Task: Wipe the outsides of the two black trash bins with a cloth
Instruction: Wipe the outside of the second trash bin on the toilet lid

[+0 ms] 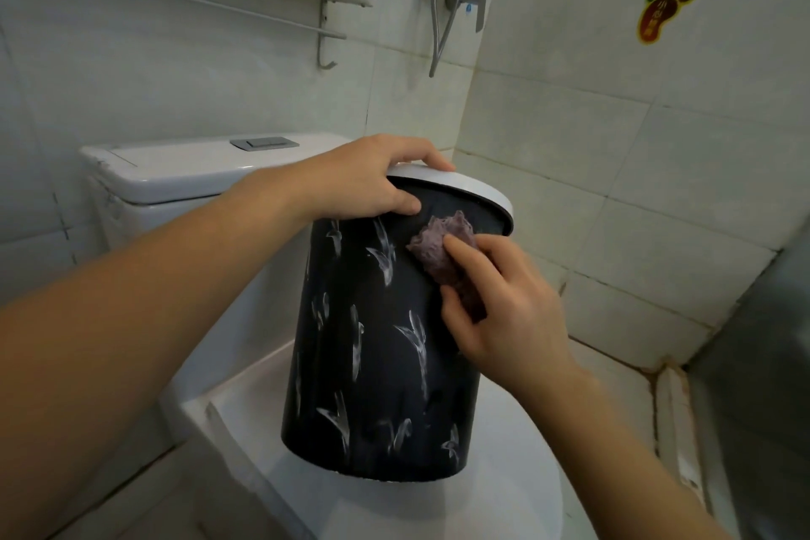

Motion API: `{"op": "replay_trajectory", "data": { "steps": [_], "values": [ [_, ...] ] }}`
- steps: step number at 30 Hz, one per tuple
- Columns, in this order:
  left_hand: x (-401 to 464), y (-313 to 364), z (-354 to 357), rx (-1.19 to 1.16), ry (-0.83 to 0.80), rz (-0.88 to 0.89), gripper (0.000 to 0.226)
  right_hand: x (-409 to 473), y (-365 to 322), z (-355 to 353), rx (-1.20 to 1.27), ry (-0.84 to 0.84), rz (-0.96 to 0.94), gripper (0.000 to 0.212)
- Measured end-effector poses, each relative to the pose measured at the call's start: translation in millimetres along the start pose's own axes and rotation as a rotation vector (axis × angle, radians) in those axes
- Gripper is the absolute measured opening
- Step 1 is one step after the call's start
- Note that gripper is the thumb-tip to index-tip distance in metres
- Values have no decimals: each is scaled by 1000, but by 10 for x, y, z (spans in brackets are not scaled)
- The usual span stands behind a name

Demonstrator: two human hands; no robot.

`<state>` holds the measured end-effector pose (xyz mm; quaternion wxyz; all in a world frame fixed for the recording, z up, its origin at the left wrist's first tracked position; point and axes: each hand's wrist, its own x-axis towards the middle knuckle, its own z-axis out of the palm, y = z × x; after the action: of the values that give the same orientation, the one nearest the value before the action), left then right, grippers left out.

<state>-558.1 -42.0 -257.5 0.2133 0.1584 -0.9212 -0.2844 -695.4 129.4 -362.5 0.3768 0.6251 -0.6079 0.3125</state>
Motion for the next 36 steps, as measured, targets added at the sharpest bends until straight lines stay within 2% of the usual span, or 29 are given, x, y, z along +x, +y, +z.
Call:
{"op": "replay_trajectory", "data": {
  "steps": [2, 6, 12, 19, 24, 28, 32, 36],
  "values": [
    [-14, 0, -10, -10, 1, -1, 45, 58, 25, -14, -5, -13, -17, 37],
    [-29, 20, -18, -11, 8, 14, 45, 271, 89, -25, -28, 40, 101, 35],
    [-20, 19, 10, 31, 30, 11, 45, 167, -34, 46, -71, 19, 148, 35],
    [12, -18, 55, 48, 46, -8, 48, -10, -53, -19, -44, -76, -20, 32],
    [52, -18, 88, 91, 59, 7, 49, 202, 35, -12, -29, -27, 155, 30],
    [73, -49, 75, 132, 63, -9, 51, 52, 26, 3, -7, -75, 76, 35],
    [36, -98, 41, 35, 38, -33, 52, -168, 8, -26, 37, -118, -31, 35],
    [14, -89, 60, 16, 37, -35, 53, -33, 40, -9, 30, -81, 70, 36]
  ]
}}
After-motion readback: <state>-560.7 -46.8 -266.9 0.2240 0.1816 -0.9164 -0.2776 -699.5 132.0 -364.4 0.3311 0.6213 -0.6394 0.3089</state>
